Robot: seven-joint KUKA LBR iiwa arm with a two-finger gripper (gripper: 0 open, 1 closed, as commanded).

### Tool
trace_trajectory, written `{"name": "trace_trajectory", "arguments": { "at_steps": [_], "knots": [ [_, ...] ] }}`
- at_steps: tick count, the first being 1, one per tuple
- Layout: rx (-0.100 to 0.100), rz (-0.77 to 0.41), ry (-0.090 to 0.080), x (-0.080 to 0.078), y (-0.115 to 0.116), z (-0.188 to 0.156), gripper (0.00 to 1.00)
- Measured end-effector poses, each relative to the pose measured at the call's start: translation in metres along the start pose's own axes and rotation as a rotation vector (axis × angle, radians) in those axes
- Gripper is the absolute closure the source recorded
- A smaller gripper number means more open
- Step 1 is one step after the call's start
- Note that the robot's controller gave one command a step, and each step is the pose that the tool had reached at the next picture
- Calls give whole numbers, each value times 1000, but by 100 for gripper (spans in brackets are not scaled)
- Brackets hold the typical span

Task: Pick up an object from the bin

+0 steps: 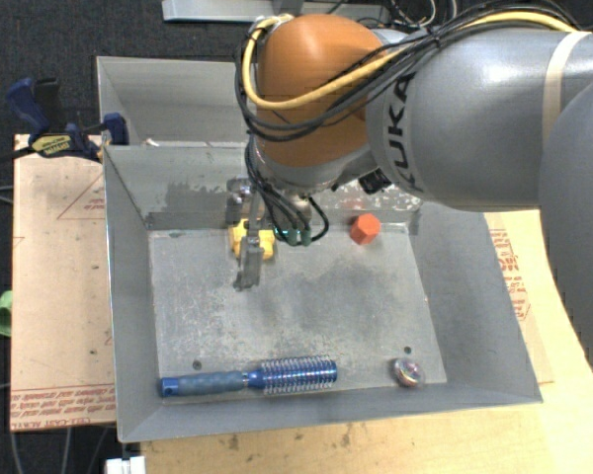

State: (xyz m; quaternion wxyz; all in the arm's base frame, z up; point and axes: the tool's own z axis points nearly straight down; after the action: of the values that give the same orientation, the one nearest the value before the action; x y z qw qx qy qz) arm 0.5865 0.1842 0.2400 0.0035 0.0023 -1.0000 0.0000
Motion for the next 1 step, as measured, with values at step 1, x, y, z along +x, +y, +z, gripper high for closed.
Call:
{"name": "trace_trajectory", "arguments": {
  "at_steps": [1],
  "knots": [
    [2, 50, 4, 89, 20, 118, 0]
  ]
}}
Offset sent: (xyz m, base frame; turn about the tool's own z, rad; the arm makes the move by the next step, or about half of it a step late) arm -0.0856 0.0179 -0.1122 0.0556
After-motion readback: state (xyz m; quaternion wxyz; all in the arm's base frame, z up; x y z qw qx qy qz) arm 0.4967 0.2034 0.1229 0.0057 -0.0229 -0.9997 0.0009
